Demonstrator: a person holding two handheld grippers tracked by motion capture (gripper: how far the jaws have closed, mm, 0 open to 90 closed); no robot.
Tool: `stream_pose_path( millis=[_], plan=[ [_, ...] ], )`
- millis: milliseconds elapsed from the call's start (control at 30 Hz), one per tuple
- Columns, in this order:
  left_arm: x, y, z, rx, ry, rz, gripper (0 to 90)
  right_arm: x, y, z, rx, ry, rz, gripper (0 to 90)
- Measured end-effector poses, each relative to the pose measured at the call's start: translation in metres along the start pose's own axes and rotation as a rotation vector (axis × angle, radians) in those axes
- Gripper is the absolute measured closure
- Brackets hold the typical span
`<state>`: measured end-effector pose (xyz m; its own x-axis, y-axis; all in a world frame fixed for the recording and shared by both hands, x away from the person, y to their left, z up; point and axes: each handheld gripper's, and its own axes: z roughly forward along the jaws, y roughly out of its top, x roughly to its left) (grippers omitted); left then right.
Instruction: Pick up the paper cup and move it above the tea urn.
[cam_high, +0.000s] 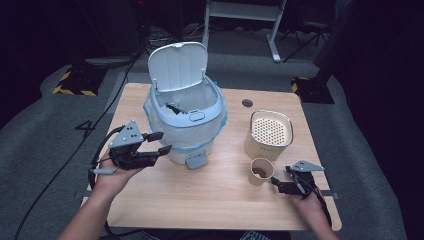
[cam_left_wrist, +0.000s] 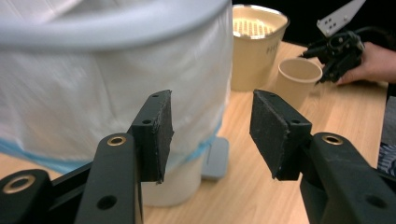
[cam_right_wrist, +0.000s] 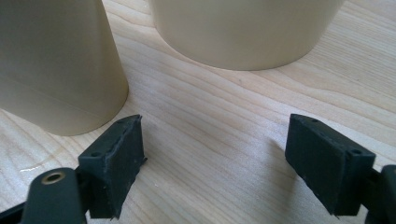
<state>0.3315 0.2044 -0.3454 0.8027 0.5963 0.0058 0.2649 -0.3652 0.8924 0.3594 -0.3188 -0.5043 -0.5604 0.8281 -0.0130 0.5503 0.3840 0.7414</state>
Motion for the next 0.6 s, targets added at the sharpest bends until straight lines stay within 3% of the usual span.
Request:
stream_pose_path(
  millis=[367,600],
  plan=[
    [0.000,-0.037,0.019,0.021,-0.016,-0.048,49.3,-0.001,-0.001,-0.001,0.003,0.028,-0.020,17.1],
    [0.000,-0.060,0.035,0.099,-0.010,-0.057,49.3,-0.003,-0.002,-0.003,0.005,0.027,-0.023,16.6]
  ],
)
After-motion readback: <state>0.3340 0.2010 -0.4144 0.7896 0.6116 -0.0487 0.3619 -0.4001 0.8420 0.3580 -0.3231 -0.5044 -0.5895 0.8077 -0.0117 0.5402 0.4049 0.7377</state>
